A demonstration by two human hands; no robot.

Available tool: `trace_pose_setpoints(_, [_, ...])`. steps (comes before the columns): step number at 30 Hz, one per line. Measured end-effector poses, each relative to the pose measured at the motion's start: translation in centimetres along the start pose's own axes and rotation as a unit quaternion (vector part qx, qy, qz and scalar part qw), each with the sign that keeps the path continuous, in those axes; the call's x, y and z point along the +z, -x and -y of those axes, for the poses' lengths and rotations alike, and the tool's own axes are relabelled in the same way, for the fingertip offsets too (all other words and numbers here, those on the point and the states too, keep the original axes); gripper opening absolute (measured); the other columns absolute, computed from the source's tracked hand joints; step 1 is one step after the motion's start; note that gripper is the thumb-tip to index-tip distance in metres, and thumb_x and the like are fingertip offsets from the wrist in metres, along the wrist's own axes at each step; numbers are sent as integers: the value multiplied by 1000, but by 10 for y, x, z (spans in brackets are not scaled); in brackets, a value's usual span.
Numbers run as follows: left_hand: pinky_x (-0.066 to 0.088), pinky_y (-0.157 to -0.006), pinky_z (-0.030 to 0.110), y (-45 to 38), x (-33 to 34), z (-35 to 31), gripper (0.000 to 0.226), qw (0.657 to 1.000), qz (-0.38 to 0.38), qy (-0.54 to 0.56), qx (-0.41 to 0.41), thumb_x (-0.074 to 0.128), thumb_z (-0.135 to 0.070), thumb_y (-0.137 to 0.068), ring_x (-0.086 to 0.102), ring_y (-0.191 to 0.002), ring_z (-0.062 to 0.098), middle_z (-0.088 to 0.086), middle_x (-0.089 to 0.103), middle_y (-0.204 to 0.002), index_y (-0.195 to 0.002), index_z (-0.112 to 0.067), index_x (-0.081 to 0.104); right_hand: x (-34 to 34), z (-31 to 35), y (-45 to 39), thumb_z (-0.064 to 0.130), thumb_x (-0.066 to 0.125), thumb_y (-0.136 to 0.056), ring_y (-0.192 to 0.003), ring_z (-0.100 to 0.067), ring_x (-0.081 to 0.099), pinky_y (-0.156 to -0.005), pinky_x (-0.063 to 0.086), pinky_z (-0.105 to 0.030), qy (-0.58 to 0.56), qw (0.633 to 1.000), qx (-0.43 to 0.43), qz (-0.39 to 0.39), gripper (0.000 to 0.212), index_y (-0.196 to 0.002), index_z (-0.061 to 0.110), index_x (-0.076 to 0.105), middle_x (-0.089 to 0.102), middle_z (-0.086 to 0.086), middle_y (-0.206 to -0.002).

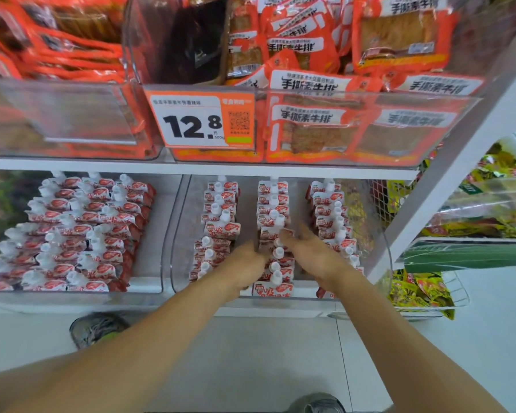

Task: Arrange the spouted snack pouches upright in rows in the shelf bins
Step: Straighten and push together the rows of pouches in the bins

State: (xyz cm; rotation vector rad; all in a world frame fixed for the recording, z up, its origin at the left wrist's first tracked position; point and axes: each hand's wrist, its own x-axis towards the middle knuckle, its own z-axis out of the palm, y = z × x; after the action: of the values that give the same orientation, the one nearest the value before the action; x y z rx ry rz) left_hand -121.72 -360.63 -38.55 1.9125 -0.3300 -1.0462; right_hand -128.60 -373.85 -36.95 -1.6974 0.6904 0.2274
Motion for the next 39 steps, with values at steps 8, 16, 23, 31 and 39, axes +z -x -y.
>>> trace_pose_setpoints(8, [57,-84,50,-4,-9,7,17,996,10,-51,-73,59,-20,-89,70,-92,30,13,73,-95,-93,-8,70,-6,-12,21,31,59,-95,-107,-17,66,-94,54,-41,-5,993,37,111,18,-107,44,59,71,9,-116])
trace_pose_setpoints(16, [54,-93,43,-5,-2,9,25,995,42,-49,-74,61,-19,-87,64,-103,23,4,70,-109,-111,-16,66,-10,-14,16,18,66,-91,-107,-17,67,-96,53,-37,-39,988,39,143,34,-118,38,58,70,6,-118])
trace_pose_setpoints(23, [49,-99,38,-7,-17,2,28,994,80,17,-69,59,-23,-92,62,-111,16,-3,68,-120,-120,-25,59,-16,-21,11,23,64,-93,-116,-22,63,-100,50,-44,-59,986,74,139,23,-112,33,55,68,6,-123])
trace_pose_setpoints(31, [38,-106,37,-31,12,-6,49,997,-54,49,-7,35,-46,-100,50,-124,21,1,53,-136,-144,-23,36,8,-5,-18,35,38,-104,-120,-16,54,-108,40,-36,-9,1000,2,4,34,-136,26,44,58,4,-132])
trace_pose_setpoints(39, [36,-94,30,-37,7,4,49,998,-64,22,-8,31,-47,-102,50,-114,19,5,51,-140,-146,-24,31,2,-9,-27,37,33,-105,-118,-18,53,-103,40,-33,57,998,-3,21,40,-143,28,41,55,-2,-139])
